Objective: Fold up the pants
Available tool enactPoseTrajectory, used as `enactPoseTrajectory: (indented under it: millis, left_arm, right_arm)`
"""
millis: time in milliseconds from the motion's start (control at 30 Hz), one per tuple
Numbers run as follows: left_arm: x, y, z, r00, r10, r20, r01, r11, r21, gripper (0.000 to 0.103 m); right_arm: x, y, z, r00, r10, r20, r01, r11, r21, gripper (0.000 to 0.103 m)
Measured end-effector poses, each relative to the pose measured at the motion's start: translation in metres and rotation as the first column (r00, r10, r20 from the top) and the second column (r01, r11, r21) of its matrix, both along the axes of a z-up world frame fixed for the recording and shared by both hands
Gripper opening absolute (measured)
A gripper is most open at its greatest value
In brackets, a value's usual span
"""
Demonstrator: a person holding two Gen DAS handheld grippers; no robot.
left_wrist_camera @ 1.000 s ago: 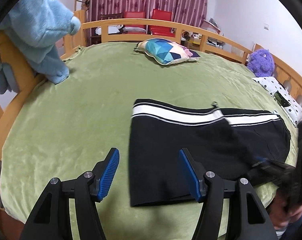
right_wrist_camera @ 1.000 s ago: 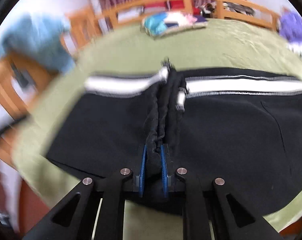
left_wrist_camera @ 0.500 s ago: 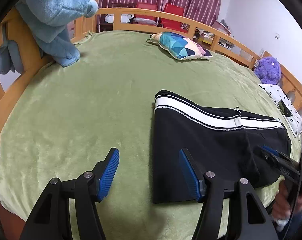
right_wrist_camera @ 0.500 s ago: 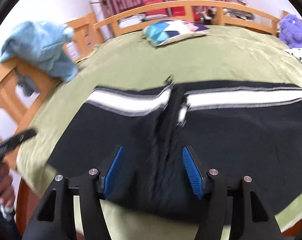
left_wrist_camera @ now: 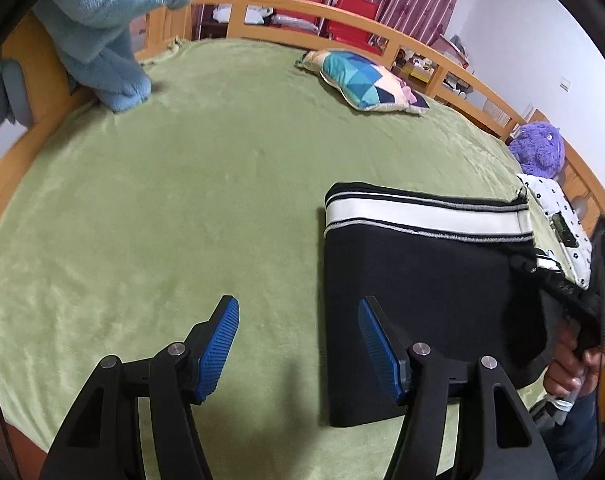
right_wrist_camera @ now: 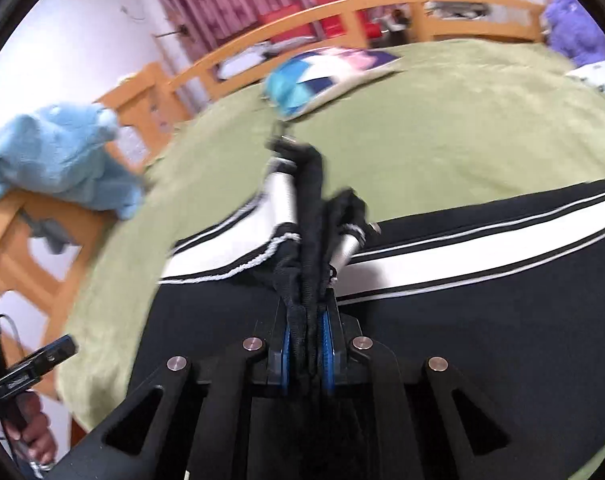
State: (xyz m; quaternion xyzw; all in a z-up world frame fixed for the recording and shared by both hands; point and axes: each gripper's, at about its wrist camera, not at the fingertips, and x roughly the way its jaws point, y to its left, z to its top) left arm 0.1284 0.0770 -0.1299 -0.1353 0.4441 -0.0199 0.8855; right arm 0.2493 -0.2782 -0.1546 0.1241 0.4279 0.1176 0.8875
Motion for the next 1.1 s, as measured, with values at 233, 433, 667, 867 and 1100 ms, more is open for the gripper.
enactPoseTrajectory:
  millis: [233,433,667,867,1100]
  left_arm:
    - [0.017,-0.030,-0.038,0.993,-0.063,-0.097,0.055,0.995,-0.081,0.060]
    - [0.013,-0.056,-0.067,0.982,-0.105,-0.159,0.094,0.993,-0.074,0.060]
    - [0.007,-0.079,-0.075,0.969,-0.150,-0.196,0.144,0.989,-0.047,0.065]
    - [0.032,-0.076,-0.061,0.983,-0.133,-0.129,0.133,0.991,-0.009,0.064]
    - [0.065,-0.080,-0.062,0.982,-0.153,-0.111,0.153,0.988,-0.006,0.064]
  right_arm:
    - [0.010,-0.004,-0.052,0.982,0.001,-0.190,-0.028,0.990,-0.141,0.034]
    - [-0.044,0.003,-0.039,0.994,0.054,-0.094,-0.064,0.993,-0.103,0.043]
    - [-0.076,0.005,-0.047,0.990,0.102,-0.095,-0.121,0.966,-0.227,0.047]
    - [-0.095,-0.095,-0.008,0.992,-0.125,0.011,0.125,0.975,-0.185,0.058]
    - [-0.103,-0.237,-0.021,0.869,-0.495,-0.024,0.486,0.861,-0.152,0.060]
